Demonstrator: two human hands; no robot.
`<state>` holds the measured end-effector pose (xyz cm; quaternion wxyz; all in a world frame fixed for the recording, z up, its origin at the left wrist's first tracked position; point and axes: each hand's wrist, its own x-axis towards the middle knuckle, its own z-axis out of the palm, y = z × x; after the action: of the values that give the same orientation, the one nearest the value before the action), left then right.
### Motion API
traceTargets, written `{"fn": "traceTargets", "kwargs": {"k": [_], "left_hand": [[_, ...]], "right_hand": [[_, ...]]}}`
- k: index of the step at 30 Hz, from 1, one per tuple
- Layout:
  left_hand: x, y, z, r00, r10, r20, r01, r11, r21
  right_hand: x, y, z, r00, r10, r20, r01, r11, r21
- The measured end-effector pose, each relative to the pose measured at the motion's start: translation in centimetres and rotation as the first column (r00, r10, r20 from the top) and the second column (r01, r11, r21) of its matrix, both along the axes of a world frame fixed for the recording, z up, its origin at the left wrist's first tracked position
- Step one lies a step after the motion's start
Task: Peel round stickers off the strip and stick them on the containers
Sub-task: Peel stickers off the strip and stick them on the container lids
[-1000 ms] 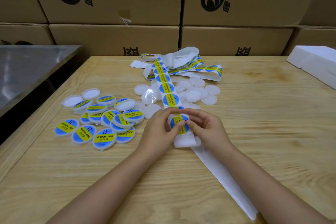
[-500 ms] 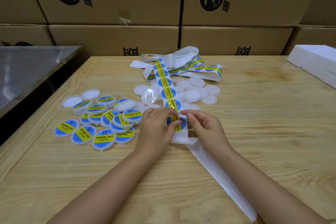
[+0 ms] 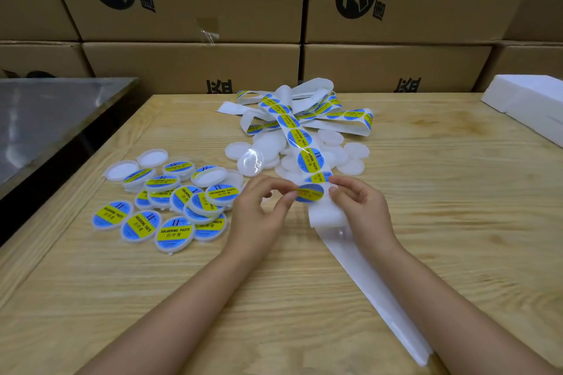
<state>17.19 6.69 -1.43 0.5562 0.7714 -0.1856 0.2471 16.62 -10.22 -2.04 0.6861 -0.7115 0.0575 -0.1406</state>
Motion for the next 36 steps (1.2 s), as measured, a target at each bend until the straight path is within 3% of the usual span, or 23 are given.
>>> {"fn": "traceTargets", "kwargs": {"k": [3, 5, 7, 9, 11, 13, 18, 20, 23, 31, 36], "left_hand": [[0.2, 0.0, 0.2, 0.99, -0.031, -0.138, 0.014, 0.992, -0.122], [0.3, 0.0, 0.2, 0.972, -0.081, -0.222, 0.032, 0.976, -0.216], [0.4, 0.0, 0.2, 0.955, -0.14, -0.263, 0.056, 0.951, -0.303], [0.5, 0.1, 0.2, 0.937, -0.199, -0.286, 0.08, 0.921, -0.38], [0.5, 0.0, 0.1, 0.914, -0.262, -0.311, 0.102, 0.888, -0.449], [0.5, -0.2, -0.1, 0.881, -0.332, -0.338, 0.122, 0.848, -0.515], [0.5, -0.2, -0.1, 0.853, -0.384, -0.354, 0.142, 0.823, -0.55], [0.5, -0.2, -0.1, 0.851, -0.384, -0.359, 0.137, 0.822, -0.553], [0.5, -0.2, -0.1, 0.853, -0.37, -0.368, 0.128, 0.833, -0.539], [0.1, -0.4, 0.0, 0.848, -0.418, -0.325, 0.222, 0.838, -0.499], [0.5, 0.2, 0.3, 0.85, -0.41, -0.33, 0.172, 0.809, -0.563]], "right_hand": [[0.3, -0.2, -0.2, 0.998, -0.058, -0.024, 0.051, 0.977, -0.205], [0.1, -0.3, -0.2, 0.996, -0.079, 0.036, 0.087, 0.895, -0.438], [0.0, -0.3, 0.1, 0.971, -0.055, 0.235, 0.21, 0.672, -0.71], [-0.1, 0.0, 0.3, 0.914, 0.037, 0.405, 0.345, 0.457, -0.82], [-0.3, 0.4, 0.4, 0.884, 0.105, 0.455, 0.382, 0.396, -0.835], [-0.6, 1.0, 0.4, 0.896, 0.135, 0.424, 0.333, 0.428, -0.84], [-1.3, 1.3, 1.2, 0.933, 0.068, 0.353, 0.167, 0.788, -0.592], [-1.5, 1.4, 1.7, 0.946, 0.046, 0.319, 0.121, 0.867, -0.483], [-1.7, 1.5, 1.9, 0.949, 0.036, 0.313, 0.115, 0.885, -0.451], [-1.8, 2.1, 1.6, 0.898, -0.022, 0.439, 0.272, 0.812, -0.516], [-1.8, 1.8, 1.7, 0.874, -0.039, 0.484, 0.263, 0.876, -0.404]]}}
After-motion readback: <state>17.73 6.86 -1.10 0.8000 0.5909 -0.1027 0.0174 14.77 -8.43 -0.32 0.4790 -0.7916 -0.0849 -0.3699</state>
